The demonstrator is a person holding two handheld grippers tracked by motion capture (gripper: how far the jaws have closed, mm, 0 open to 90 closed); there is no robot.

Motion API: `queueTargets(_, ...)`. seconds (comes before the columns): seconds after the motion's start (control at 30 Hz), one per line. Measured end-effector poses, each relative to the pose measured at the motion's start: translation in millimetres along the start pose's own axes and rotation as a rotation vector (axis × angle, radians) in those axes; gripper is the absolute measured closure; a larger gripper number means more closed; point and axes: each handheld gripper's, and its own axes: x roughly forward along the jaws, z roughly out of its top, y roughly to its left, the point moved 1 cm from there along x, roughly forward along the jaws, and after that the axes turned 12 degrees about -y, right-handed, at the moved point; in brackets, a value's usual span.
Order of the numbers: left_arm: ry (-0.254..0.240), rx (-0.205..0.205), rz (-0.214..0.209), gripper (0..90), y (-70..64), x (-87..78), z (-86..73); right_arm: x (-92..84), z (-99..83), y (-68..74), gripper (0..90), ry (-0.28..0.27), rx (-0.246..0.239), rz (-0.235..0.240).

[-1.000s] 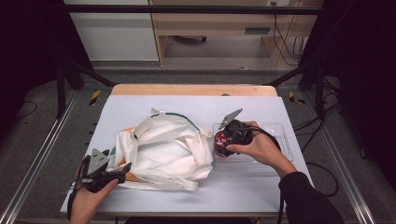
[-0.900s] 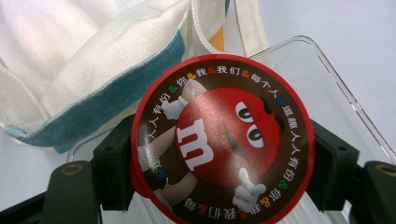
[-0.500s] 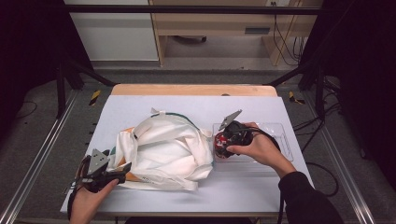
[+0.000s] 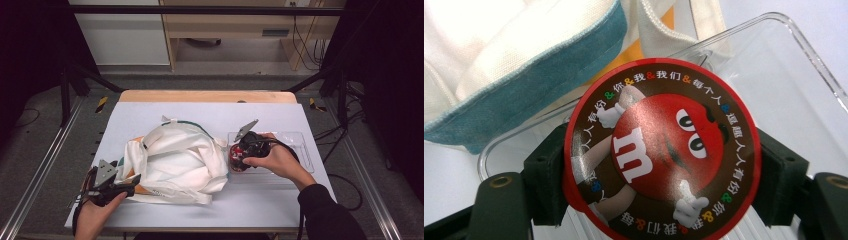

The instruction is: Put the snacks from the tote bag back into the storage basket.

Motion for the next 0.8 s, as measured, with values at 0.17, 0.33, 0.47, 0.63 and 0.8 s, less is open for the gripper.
queueTargets(0.17, 0.001, 0.0, -0.001, 6.8, 0.2, 0.0, -0.1, 1.8, -1.7, 0.1, 25.9, 0.003, 0.01, 0.007)
queueTargets(0.33, 0.002, 0.002, 0.0, 6.8, 0.0, 0.0, 0.0, 3.0, -2.2, -0.6, 25.8, 0.005, 0.006, 0.004)
queueTargets(0.47, 0.002, 0.001, 0.0, 6.9, 0.1, 0.1, -0.1, 3.4, -2.8, -0.9, 25.8, 0.008, 0.003, 0.009)
queueTargets(0.63, 0.002, 0.003, 0.0, 6.9, 0.0, 0.0, 0.0, 3.5, -2.8, -1.0, 25.8, 0.007, 0.008, 0.011)
queueTargets(0.8, 0.002, 0.002, 0.0, 6.9, 0.1, -0.1, 0.0, 2.9, -3.6, -1.0, 25.8, 0.008, 0.01, 0.01)
